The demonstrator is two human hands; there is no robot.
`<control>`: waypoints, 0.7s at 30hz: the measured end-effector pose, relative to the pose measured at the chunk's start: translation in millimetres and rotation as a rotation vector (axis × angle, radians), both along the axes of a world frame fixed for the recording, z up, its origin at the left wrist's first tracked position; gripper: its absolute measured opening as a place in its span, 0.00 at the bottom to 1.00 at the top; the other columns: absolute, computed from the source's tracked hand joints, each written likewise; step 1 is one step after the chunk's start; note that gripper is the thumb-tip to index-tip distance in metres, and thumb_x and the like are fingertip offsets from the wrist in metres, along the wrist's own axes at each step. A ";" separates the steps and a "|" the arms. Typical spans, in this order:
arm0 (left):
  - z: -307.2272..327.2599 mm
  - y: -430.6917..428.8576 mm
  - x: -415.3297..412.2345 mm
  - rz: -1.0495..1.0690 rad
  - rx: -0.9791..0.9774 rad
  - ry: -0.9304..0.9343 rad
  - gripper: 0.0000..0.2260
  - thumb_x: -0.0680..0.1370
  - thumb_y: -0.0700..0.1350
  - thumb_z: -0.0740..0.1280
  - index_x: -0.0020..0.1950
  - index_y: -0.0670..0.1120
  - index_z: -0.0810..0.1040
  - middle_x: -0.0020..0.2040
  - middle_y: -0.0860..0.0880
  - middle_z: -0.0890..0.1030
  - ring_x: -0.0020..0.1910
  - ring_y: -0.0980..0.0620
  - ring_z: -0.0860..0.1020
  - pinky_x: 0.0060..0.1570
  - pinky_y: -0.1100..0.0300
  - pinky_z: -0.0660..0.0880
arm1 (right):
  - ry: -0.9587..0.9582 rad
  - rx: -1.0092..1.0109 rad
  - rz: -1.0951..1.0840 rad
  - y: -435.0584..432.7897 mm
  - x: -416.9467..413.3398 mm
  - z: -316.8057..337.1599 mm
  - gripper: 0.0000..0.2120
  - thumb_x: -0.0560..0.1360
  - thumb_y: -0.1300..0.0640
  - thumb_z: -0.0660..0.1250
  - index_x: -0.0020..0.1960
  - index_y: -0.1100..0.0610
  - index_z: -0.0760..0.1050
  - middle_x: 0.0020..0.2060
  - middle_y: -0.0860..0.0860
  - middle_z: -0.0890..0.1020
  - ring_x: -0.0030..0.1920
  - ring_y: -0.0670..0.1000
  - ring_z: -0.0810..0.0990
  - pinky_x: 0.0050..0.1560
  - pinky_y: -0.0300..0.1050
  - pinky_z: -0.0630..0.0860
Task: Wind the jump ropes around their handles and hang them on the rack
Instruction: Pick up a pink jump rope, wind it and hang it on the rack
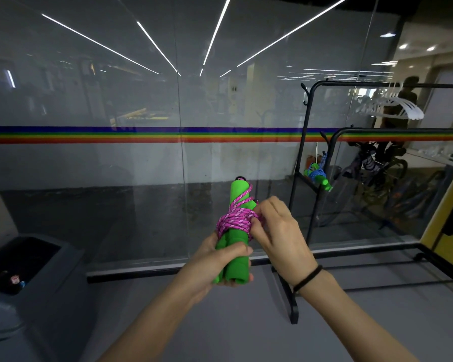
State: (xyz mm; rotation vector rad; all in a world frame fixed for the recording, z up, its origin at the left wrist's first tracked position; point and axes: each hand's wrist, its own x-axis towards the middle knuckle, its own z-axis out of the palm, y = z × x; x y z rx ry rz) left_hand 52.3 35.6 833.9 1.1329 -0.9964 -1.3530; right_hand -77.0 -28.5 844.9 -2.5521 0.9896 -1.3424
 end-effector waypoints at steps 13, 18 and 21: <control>-7.7 7.5 -3.7 0.039 -0.141 -0.076 0.19 0.63 0.38 0.72 0.53 0.45 0.74 0.39 0.46 0.76 0.29 0.54 0.78 0.29 0.57 0.77 | -0.108 0.251 0.002 9.2 -7.2 11.1 0.05 0.71 0.62 0.65 0.39 0.61 0.70 0.23 0.46 0.71 0.27 0.44 0.71 0.27 0.31 0.65; -10.2 8.0 -3.3 0.041 -0.196 -0.113 0.24 0.63 0.35 0.71 0.57 0.45 0.73 0.41 0.45 0.76 0.32 0.55 0.78 0.30 0.55 0.78 | -0.089 0.283 0.000 16.4 -5.7 14.5 0.03 0.73 0.64 0.62 0.41 0.58 0.72 0.22 0.44 0.71 0.27 0.42 0.72 0.28 0.31 0.65; -9.0 7.7 -5.3 0.035 -0.196 -0.102 0.21 0.67 0.31 0.72 0.56 0.46 0.73 0.42 0.45 0.76 0.32 0.53 0.78 0.30 0.55 0.78 | -0.031 0.180 -0.065 18.6 -3.0 10.0 0.04 0.74 0.63 0.60 0.42 0.60 0.73 0.32 0.52 0.75 0.32 0.49 0.73 0.35 0.44 0.68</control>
